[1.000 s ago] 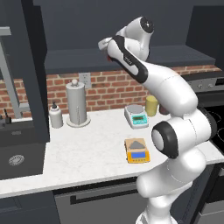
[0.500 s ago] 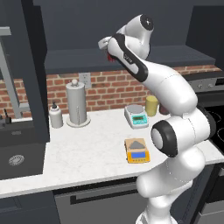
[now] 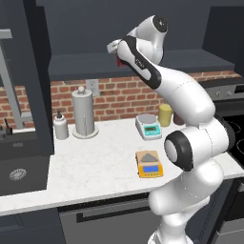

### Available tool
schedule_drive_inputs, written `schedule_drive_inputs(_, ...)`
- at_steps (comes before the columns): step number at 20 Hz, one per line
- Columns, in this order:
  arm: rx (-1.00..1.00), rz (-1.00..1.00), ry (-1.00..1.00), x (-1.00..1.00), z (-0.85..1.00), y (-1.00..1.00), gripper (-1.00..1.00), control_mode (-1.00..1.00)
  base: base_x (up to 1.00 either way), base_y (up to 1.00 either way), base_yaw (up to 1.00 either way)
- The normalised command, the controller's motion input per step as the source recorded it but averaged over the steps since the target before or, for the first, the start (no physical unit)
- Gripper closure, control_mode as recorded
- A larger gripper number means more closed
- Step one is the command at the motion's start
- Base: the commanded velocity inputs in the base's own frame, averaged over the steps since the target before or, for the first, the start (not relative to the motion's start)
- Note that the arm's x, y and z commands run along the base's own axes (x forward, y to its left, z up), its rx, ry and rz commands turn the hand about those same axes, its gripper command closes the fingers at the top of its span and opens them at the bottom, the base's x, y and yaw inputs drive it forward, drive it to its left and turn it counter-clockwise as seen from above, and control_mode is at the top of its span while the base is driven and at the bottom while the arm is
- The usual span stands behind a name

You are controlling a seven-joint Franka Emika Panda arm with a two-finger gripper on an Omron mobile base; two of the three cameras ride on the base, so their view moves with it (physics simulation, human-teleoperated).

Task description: Pick the yogurt and place it on the digital scale for weighing, and close the cabinet.

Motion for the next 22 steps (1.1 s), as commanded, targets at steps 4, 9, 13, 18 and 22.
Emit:
schedule_drive_inputs(4,0.0,0.0,0.0,0.0,0.0,0.0,1.0,-1.0,0.0,0.0,0.0)
schedule_drive_inputs(9,0.0,0.0,0.0,-0.12,-0.01,0.0,1.0,-1.0,0.0,0.0,0.0)
schedule_drive_inputs(13,0.0,0.0,0.0,-0.46,-0.09,0.0,1.0,-1.0,0.0,0.0,0.0)
schedule_drive_inputs(18,0.03,0.0,-0.01,-0.81,-0.15,-0.03,1.0,-1.0,0.0,0.0,0.0)
schedule_drive_inputs(22,0.06,0.01,-0.1,-0.99,-0.09,-0.32,1.0,-1.0,0.0,0.0,0.0)
